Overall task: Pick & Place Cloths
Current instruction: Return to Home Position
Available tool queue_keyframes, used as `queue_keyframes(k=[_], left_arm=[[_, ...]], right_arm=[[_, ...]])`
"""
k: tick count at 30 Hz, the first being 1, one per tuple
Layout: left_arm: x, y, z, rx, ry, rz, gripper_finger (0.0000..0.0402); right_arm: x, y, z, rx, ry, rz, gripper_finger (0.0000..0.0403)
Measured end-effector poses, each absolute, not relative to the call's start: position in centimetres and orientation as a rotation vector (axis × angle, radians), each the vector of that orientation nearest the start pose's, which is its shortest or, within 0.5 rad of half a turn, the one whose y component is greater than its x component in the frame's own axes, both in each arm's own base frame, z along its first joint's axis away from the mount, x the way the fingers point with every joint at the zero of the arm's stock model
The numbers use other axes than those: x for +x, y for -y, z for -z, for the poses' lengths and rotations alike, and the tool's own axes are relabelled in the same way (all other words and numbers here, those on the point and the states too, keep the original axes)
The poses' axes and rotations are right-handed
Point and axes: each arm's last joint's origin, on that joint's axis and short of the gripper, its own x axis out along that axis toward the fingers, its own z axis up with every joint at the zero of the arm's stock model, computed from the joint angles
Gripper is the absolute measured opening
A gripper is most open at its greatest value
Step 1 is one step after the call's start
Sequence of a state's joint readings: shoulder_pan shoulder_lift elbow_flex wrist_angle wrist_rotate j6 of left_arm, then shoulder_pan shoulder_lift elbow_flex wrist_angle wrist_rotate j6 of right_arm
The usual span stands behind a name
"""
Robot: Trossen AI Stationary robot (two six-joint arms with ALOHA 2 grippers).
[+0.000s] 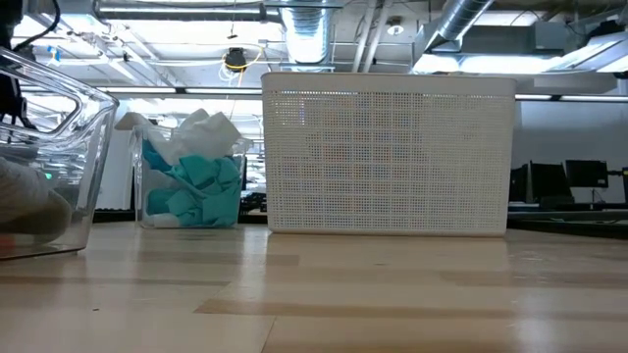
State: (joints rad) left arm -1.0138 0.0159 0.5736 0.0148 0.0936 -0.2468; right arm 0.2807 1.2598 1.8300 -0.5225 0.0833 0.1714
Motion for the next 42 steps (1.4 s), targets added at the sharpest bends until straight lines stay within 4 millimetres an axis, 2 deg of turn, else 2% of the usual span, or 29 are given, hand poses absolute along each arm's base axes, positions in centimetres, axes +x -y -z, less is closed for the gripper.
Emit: queue_keyframes(k=[2,5,10,16,21,26,33,39,42], left_arm=[[0.2,1.2,-34.3,-0.463,0.430,1.192,0.0002],[0.3,1.2,-34.0,-0.426,0.440,1.174,0.0002],[0.2,1.1,-34.0,-0.374,0.476,1.157,0.0002],[0.3,1.1,-33.9,-0.320,0.500,1.111,0.0002],[0.6,1.1,-33.7,-0.285,0.494,1.021,0.0002],[0.9,1.1,-33.3,-0.271,0.439,0.918,0.0002],[1.3,1.4,-32.4,-0.199,0.357,0.887,0.0002],[2.2,2.8,-29.7,-0.115,0.217,0.859,0.0002],[2.9,3.3,-28.4,-0.096,0.167,0.750,0.0002]], right_arm=[[18.8,-4.5,-53.6,0.181,0.038,-0.169,0.0133],[17.9,-3.6,-51.2,0.184,0.074,-0.162,0.0135],[17.3,-2.2,-43.9,0.244,0.185,-0.199,0.0139],[15.3,-1.0,-33.5,0.346,0.395,-0.233,0.0139],[13.0,-1.6,-27.3,0.344,0.560,-0.329,0.0141],[11.6,-2.1,-22.2,0.394,0.551,-0.289,0.0139],[12.5,-2.7,-19.9,0.347,0.305,-0.246,0.0142],[12.9,-2.8,-18.1,0.325,0.110,-0.243,0.0147],[12.6,-2.5,-18.6,0.363,0.147,-0.267,0.0150]])
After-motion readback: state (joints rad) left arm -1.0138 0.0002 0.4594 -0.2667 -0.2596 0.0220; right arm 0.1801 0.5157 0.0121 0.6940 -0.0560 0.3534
